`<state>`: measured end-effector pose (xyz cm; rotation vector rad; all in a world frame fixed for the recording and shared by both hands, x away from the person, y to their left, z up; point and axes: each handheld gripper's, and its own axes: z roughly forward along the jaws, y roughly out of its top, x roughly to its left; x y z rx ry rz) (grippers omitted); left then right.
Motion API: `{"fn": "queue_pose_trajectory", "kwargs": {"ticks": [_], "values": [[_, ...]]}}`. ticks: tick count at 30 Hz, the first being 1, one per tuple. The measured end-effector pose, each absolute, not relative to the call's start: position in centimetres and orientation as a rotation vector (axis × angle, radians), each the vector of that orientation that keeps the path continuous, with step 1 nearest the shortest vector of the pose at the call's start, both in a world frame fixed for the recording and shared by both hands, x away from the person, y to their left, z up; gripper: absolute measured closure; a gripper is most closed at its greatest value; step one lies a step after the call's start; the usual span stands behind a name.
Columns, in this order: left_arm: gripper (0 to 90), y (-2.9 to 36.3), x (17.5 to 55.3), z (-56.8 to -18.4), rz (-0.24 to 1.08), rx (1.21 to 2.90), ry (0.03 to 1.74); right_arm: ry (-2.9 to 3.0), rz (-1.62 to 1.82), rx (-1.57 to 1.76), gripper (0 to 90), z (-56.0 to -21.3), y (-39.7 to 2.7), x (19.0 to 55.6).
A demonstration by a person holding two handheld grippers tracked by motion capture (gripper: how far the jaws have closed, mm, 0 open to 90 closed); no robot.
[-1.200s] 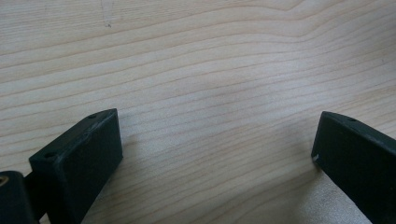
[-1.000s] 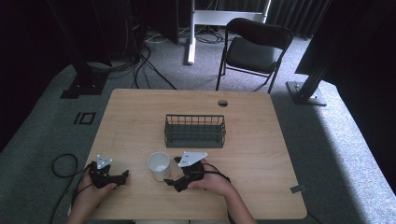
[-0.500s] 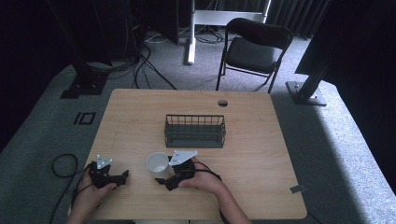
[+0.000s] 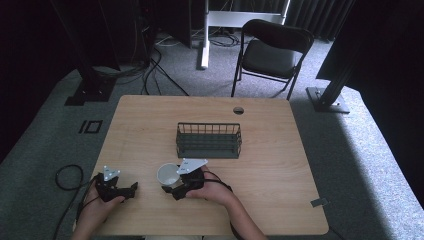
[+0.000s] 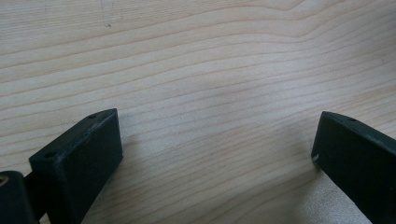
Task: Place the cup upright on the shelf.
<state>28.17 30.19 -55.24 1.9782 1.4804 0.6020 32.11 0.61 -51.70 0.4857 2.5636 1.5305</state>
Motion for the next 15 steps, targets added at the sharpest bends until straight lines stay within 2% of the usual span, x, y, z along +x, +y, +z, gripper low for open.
{"fn": "queue_pose_trajectory", "kwargs": {"ticks": [7, 15], "values": [[2.2, 30.2, 28.2, -55.2, 0.602, 1.978, 1.481, 2.545, 1.540, 0.503, 20.7, -50.9, 0.7, 32.1], [2.2, 30.2, 28.2, -55.2, 0.602, 1.975, 1.481, 2.481, 1.580, 0.495, 20.8, -48.5, 0.5, 32.3]]}}
